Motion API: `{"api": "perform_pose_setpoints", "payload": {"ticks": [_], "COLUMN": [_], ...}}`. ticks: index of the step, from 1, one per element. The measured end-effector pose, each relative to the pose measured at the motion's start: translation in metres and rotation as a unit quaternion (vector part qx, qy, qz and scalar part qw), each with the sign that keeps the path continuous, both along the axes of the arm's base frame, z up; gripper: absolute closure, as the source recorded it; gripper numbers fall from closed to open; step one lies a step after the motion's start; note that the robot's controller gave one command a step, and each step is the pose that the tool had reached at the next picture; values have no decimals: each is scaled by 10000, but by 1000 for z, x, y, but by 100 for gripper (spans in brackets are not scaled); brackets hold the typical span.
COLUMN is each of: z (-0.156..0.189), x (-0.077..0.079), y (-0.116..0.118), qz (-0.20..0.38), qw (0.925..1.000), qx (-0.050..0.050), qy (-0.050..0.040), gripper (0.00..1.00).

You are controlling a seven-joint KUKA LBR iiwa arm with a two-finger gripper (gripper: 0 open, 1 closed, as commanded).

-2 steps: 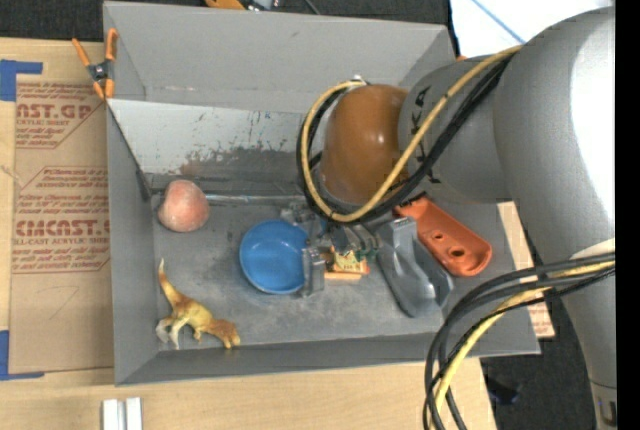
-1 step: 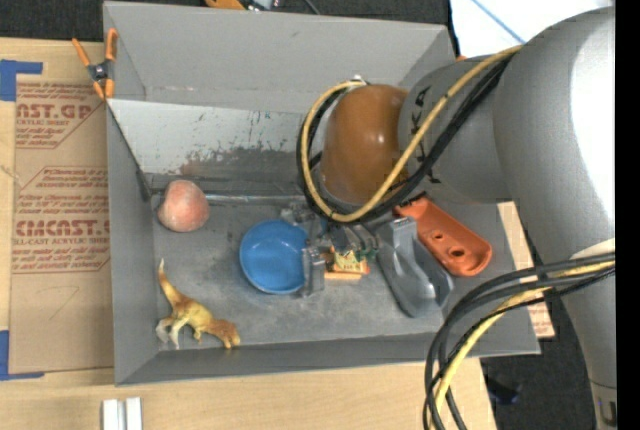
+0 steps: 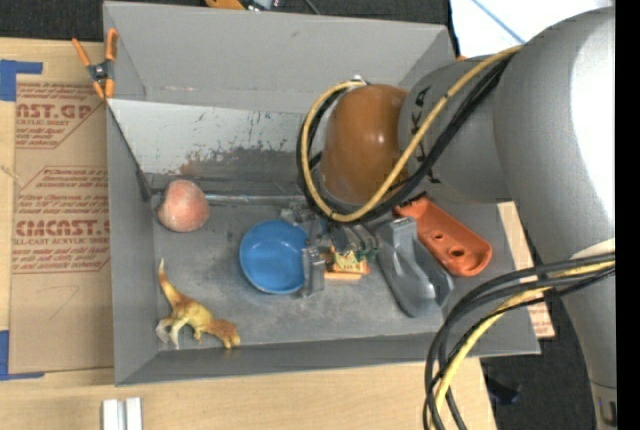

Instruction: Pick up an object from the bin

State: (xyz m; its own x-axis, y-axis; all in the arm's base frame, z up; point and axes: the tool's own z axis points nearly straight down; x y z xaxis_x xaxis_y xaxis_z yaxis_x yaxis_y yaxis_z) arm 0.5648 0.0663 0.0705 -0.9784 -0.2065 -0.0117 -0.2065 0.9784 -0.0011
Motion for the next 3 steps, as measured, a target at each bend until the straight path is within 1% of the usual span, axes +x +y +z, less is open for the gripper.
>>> {"api": "perform_pose_setpoints", "payload": {"ticks": [3], "z": [0], "x": [0], "y": [0], "qz": [0], "qw": [10000], "qx": [0], "qy": [0], "gripper": [100]}}
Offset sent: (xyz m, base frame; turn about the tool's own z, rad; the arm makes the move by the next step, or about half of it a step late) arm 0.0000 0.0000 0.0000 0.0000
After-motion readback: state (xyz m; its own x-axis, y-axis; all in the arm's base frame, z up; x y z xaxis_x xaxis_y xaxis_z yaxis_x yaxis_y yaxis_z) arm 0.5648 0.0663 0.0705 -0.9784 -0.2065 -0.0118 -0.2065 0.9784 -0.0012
